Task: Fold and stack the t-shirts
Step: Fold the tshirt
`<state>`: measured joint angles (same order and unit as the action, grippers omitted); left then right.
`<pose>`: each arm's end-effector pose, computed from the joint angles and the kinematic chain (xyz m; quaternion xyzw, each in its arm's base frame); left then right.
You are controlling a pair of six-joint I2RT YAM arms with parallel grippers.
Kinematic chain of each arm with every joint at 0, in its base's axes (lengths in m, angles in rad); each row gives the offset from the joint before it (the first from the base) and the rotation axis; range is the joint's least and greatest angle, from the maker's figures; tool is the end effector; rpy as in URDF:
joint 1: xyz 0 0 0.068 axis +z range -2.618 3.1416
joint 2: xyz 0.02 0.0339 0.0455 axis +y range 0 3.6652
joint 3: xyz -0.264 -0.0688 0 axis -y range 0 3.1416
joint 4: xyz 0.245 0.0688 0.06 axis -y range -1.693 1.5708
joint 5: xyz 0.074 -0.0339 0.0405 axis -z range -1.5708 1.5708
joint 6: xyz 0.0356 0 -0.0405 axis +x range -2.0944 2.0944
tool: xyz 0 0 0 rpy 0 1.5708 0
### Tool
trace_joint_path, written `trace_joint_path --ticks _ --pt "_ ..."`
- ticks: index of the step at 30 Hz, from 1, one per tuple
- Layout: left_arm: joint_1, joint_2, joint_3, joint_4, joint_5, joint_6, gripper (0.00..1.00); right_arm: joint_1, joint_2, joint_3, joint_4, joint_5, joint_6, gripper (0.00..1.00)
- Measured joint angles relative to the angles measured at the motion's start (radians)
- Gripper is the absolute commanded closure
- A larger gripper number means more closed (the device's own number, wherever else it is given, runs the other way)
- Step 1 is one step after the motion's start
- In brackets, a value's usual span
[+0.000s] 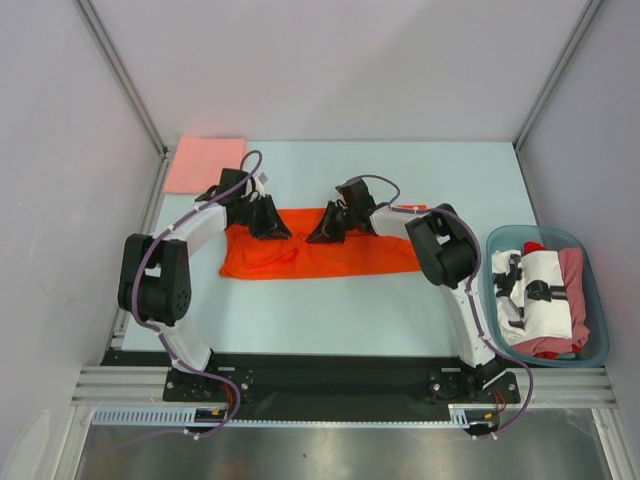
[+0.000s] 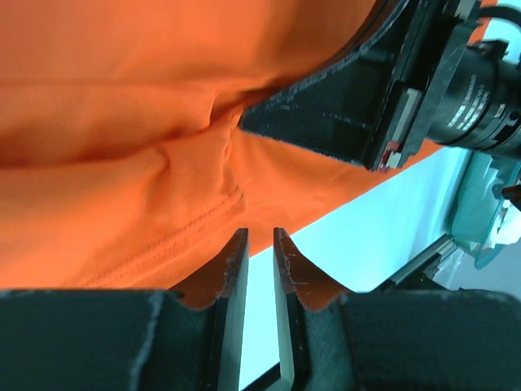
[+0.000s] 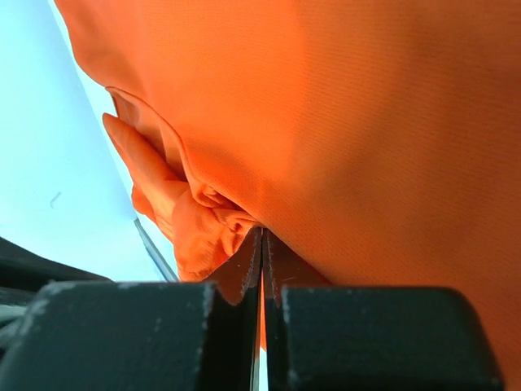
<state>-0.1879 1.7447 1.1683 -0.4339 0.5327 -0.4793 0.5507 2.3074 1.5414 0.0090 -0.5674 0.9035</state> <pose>0.3497 -0.0849 0.2016 -0.0626 0.9278 -0.3264 0.1693 0.4085 0.2733 0.1110 0.0457 0.8874 0.4446 0.1130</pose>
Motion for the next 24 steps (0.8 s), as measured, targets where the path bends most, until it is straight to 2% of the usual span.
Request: trace_joint_path --ticks 8,11,16,21,24 --pt "-0.005 0.1 0.019 0.035 0.031 -0.011 0.76 -0.089 -0.112 -0.024 -0.116 0.003 -0.043 0.99" --pt "-0.021 0.135 0.001 0.046 0.034 -0.017 0.77 -0.138 -0.207 -0.104 -0.108 -0.003 -0.06 1.0" --pt "-0.05 0.168 -0.051 0.073 0.047 -0.028 0.78 -0.248 -0.343 -0.33 -0.029 -0.046 -0.099 1.0" --pt "-0.052 0.177 -0.07 0.076 0.058 -0.037 0.78 -0.356 -0.348 -0.515 0.029 -0.071 -0.13 1.0" --pt "-0.052 0.176 -0.074 0.078 0.058 -0.036 0.78 -0.401 -0.344 -0.557 0.065 -0.108 -0.137 1.0"
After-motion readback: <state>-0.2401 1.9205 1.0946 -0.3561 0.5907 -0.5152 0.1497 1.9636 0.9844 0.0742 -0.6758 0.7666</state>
